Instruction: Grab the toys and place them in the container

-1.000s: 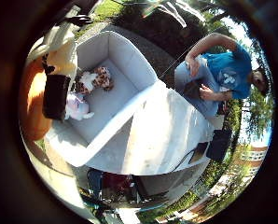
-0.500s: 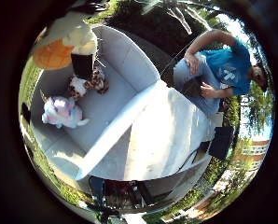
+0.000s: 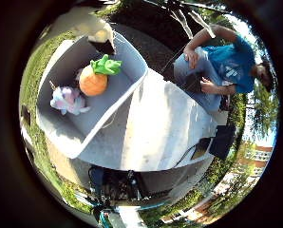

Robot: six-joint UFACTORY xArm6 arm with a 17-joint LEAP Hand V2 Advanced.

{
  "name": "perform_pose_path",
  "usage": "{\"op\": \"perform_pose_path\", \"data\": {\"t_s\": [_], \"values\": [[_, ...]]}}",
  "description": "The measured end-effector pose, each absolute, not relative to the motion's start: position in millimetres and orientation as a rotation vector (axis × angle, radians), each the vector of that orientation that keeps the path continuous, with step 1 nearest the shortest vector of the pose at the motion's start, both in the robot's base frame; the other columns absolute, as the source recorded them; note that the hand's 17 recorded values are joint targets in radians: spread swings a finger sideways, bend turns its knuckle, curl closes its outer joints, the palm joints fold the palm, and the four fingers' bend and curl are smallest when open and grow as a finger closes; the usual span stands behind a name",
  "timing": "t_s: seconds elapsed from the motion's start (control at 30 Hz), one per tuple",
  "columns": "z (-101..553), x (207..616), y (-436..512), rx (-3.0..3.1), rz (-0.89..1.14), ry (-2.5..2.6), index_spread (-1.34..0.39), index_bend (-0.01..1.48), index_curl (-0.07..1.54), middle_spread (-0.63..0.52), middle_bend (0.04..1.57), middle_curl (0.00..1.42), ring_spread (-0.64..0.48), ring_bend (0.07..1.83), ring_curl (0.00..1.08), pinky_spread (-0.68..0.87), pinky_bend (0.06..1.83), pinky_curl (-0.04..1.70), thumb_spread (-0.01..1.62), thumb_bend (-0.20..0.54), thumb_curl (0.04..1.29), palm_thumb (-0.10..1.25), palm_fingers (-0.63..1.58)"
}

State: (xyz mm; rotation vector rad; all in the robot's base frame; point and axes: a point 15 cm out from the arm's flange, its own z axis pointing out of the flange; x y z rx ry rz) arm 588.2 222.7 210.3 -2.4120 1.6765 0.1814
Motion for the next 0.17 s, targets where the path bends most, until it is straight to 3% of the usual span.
{"op": "perform_pose_path", "data": {"t_s": [0.17], "values": [[235.1, 562.2, 209.9, -2.436, 0.236, 1.691, -0.42, 0.18, 0.40, 0.09, 0.16, 0.33, 0.31, 0.49, 0.29, 0.50, 0.70, 0.42, 1.12, -0.023, 0.49, 0.74, 0.01]]}}
